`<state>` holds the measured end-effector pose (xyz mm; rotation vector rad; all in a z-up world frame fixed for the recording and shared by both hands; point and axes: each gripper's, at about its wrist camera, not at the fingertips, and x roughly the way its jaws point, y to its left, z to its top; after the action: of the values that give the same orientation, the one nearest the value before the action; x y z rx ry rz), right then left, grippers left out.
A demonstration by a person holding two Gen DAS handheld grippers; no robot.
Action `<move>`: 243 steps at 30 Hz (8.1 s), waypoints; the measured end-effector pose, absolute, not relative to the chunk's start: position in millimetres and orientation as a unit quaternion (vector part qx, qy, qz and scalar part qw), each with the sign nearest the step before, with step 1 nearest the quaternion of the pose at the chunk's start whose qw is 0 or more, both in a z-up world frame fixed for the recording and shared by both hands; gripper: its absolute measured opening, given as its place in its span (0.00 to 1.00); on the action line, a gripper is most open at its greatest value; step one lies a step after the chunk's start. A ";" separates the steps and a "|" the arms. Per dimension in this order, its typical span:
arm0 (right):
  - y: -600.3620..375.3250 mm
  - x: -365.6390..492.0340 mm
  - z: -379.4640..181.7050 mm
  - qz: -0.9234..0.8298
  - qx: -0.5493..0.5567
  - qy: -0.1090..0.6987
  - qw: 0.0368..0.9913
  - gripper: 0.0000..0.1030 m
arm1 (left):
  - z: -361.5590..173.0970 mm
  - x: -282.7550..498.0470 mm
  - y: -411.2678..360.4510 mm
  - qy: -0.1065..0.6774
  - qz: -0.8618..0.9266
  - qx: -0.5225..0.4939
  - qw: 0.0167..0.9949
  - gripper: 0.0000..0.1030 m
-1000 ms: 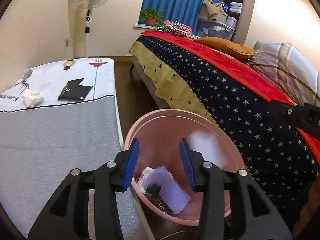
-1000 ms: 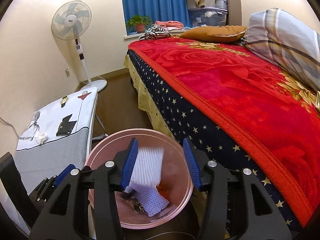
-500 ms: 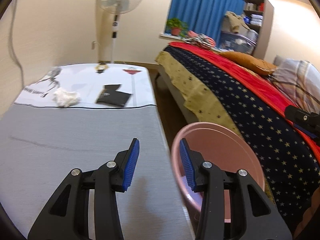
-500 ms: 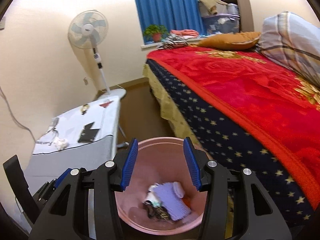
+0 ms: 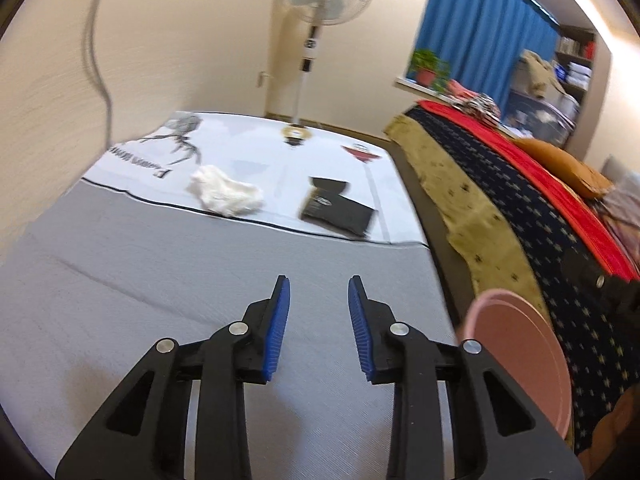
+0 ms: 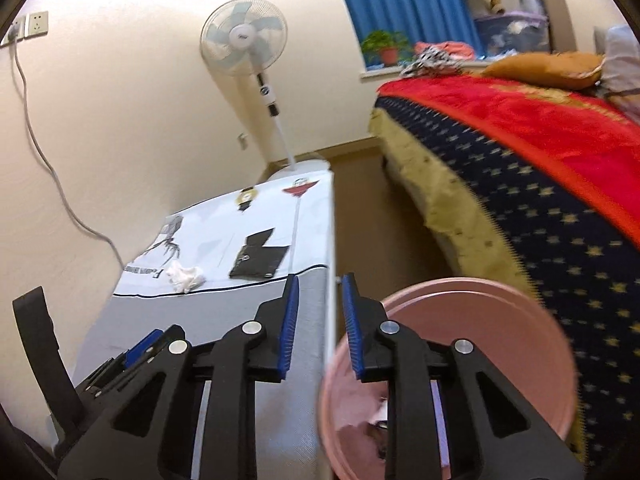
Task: Collect trash
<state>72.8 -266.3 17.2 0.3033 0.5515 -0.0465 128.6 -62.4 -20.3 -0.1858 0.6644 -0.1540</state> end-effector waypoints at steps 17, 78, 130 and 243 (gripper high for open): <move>-213.3 204.7 -39.6 0.052 0.138 0.345 0.927 0.23 | -46.6 212.2 -3.8 0.343 0.024 -0.171 0.923 0.24; -161.9 304.0 -74.9 -0.010 0.025 0.426 0.904 0.24 | -63.7 246.1 43.2 0.372 0.063 -0.197 0.905 0.07; -250.1 -28.2 81.2 -0.023 0.060 0.259 0.964 0.04 | 18.7 31.9 -55.9 0.317 -0.101 -0.032 0.942 0.06; -215.5 -65.5 52.8 -0.026 0.055 0.271 0.961 0.95 | 41.1 -14.9 -14.8 0.273 -0.026 -0.003 0.962 0.93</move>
<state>-65.5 -215.5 52.8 0.1121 0.5500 -0.0526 -14.9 -14.8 41.1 -0.0051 0.5539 -0.0524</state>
